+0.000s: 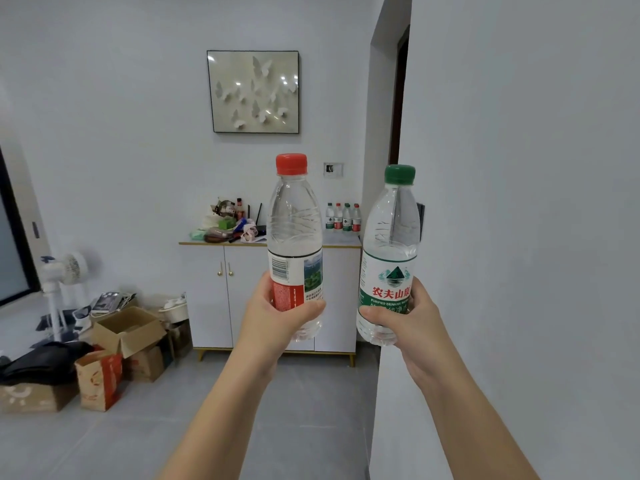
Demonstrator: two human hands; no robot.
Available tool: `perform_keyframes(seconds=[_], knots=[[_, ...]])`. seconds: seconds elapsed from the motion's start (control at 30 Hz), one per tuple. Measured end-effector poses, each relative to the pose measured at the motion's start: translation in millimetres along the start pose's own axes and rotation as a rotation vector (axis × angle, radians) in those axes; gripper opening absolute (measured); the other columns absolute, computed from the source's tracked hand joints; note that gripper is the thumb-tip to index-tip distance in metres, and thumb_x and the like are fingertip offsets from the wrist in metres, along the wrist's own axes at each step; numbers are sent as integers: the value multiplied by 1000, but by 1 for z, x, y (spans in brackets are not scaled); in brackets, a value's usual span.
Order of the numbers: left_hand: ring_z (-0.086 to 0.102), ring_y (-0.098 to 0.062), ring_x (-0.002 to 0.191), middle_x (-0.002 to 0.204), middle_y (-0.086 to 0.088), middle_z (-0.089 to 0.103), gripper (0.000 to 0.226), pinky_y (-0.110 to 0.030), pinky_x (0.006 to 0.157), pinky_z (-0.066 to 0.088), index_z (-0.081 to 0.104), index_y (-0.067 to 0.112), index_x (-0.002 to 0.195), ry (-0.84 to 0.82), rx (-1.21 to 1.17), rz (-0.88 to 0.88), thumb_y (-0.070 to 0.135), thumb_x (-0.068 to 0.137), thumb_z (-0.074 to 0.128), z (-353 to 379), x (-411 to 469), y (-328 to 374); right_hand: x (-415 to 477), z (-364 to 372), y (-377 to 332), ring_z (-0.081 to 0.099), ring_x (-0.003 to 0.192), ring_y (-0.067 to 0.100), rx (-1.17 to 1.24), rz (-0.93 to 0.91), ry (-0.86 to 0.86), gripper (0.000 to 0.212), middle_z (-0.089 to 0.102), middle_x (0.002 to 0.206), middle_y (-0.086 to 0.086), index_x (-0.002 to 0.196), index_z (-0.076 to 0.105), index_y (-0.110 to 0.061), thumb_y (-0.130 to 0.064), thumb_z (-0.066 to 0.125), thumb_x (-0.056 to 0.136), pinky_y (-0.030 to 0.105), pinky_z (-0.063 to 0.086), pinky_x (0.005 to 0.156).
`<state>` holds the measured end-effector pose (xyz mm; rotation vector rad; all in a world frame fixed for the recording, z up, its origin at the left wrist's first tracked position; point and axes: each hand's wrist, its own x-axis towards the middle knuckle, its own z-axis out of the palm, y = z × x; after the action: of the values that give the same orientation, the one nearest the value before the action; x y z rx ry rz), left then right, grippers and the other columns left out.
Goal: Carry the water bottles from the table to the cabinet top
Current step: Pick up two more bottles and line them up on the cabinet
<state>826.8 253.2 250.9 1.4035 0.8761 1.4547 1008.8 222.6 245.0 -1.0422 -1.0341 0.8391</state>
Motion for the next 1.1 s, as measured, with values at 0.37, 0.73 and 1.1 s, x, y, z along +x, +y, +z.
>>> perform_keyframes(seconds=[0.37, 0.73, 1.1], knots=[[69, -21, 94, 99, 0, 73, 49, -36, 81, 57, 59, 30, 103, 54, 46, -25, 1, 70, 81, 2, 119, -63, 120, 31, 56, 67, 99, 12, -7, -9, 14, 60, 70, 106, -6, 117, 58, -23, 10, 78, 71, 26, 55, 75], [70, -17, 93, 101, 0, 73, 50, -31, 76, 56, 60, 24, 112, 23, -53, -49, 1, 72, 79, -28, 287, -126, 268, 77, 108, 66, 98, 12, -58, -36, 74, 57, 70, 103, -8, 103, 59, -34, 10, 76, 72, 24, 54, 75], [68, -17, 96, 105, 2, 71, 54, -32, 79, 55, 58, 25, 115, -34, 5, -72, 4, 71, 81, -45, 418, -188, 390, 102, 155, 64, 105, 14, -74, -38, 133, 62, 68, 111, -5, 114, 58, -31, 7, 79, 71, 28, 54, 80]])
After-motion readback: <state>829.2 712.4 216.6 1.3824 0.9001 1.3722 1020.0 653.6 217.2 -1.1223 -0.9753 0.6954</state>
